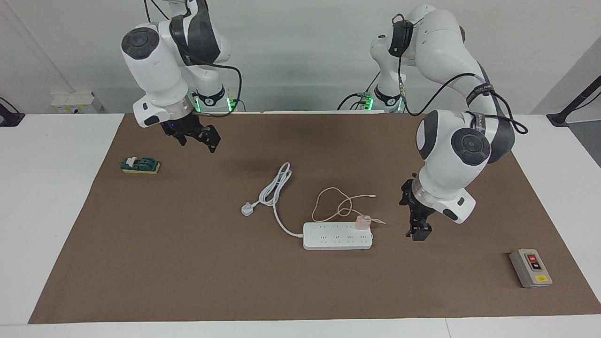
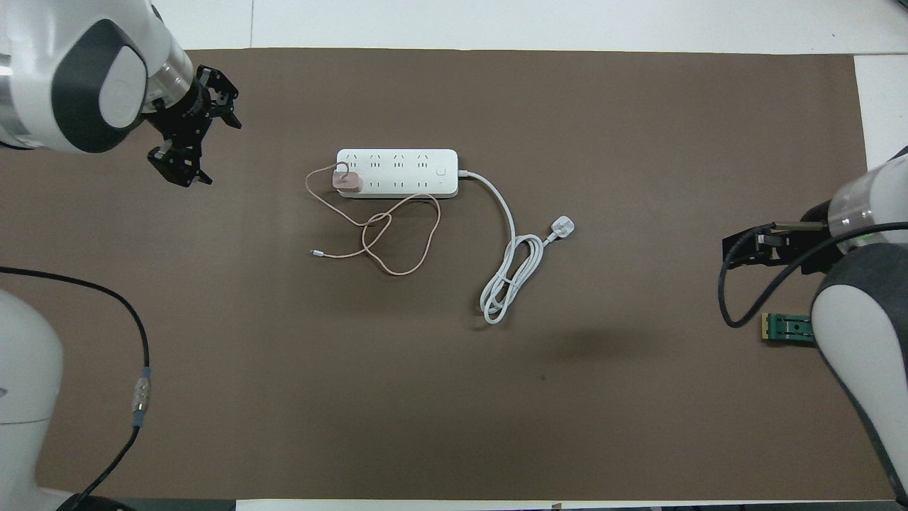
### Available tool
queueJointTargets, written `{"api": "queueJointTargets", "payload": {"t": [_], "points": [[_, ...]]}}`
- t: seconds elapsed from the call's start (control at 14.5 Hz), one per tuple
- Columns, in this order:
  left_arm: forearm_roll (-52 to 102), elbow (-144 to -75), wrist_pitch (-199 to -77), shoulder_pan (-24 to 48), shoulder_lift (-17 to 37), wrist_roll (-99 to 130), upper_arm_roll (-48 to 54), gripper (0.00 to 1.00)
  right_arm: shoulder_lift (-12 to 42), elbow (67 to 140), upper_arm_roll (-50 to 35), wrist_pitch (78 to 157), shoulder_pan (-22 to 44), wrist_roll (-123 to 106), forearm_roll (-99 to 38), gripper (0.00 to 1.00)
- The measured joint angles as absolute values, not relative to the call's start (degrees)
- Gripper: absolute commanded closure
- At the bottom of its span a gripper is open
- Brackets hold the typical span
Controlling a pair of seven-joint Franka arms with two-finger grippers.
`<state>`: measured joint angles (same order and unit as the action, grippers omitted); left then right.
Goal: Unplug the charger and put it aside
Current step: 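Move the left gripper toward the pink charger while the right gripper approaches the strip, then grasp the pink charger with the left gripper while the right gripper holds the strip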
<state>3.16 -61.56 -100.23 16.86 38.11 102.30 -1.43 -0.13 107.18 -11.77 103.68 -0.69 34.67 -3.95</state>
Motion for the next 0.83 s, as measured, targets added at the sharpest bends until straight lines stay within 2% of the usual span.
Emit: {"api": "queueJointTargets", "payload": {"t": [0.21, 0.41, 0.55, 0.83], "points": [[2.85, -65.72, -104.05, 18.33, 37.28, 103.2, -1.51, 0.0, 5.55, 107.42, -12.41, 112.82, 5.27, 52.6, -4.52, 0.0], [2.51, -75.02, -111.87, 21.22, 34.2, 103.39, -1.52, 0.0, 10.34, 107.43, -12.46, 122.4, 8.77, 62.02, -8.57, 0.0], [2.32, -81.97, -115.84, 23.39, 31.68, 103.87, -1.57, 0.0, 12.55, 107.12, -12.44, 125.91, 10.34, 66.66, -10.2, 0.0], [2.14, -87.89, -118.14, 24.09, 28.72, 104.06, -1.77, 0.0, 20.75, 101.86, -12.45, 132.14, 15.44, 81.3, -10.33, 0.0]]}}
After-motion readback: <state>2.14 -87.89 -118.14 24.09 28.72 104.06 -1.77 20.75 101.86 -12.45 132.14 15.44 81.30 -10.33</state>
